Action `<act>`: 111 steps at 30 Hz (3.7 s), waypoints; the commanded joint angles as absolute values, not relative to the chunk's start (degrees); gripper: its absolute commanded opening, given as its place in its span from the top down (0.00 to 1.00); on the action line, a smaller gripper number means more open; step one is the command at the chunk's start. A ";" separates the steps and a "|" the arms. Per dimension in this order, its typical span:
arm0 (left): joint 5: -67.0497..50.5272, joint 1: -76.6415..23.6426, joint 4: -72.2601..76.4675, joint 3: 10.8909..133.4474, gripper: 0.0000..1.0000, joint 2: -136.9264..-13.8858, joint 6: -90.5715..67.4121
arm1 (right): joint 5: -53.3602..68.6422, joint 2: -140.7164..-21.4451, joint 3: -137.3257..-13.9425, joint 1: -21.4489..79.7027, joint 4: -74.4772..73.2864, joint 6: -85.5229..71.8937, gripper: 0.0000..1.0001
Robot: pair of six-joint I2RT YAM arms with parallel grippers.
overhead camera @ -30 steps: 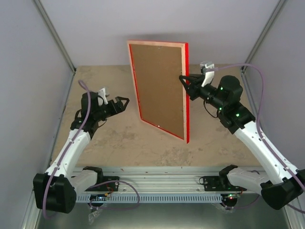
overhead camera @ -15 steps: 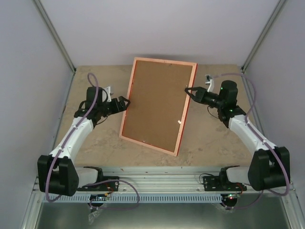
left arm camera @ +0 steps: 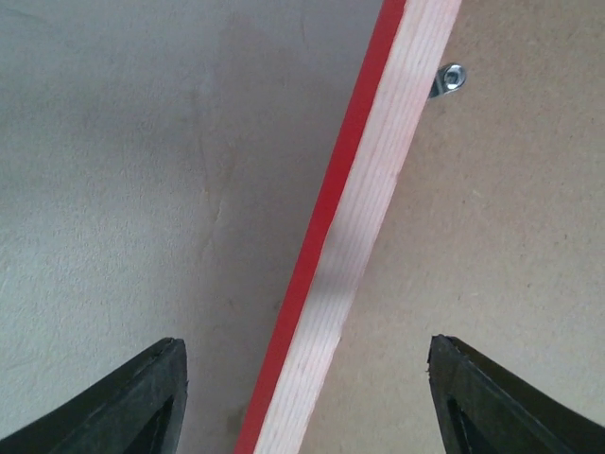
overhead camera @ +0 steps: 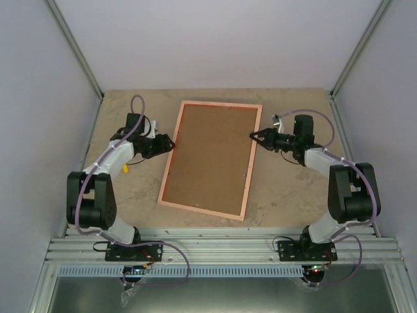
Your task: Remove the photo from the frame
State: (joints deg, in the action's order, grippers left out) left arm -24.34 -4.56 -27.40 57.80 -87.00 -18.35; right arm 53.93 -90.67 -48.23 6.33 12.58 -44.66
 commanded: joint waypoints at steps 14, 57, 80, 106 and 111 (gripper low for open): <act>-27.67 -5.19 -31.82 61.78 0.51 -99.54 -16.63 | 59.73 -112.35 -63.59 6.50 12.73 -30.92 0.99; -10.52 -9.93 -30.96 55.40 0.58 -87.04 -26.37 | 28.60 -98.44 -65.12 7.29 -13.34 -18.34 0.04; 22.35 -5.75 -50.35 60.11 0.00 -68.40 -40.20 | 16.76 -60.43 -45.96 11.54 -6.61 -15.93 0.02; 3.18 14.79 -39.11 65.17 0.19 -99.40 -30.15 | 0.53 -58.83 -42.80 30.05 -6.40 -8.97 0.02; 2.24 14.90 -40.39 69.10 0.30 -104.99 -27.55 | -0.78 -59.03 -42.76 30.06 -6.55 -8.83 0.02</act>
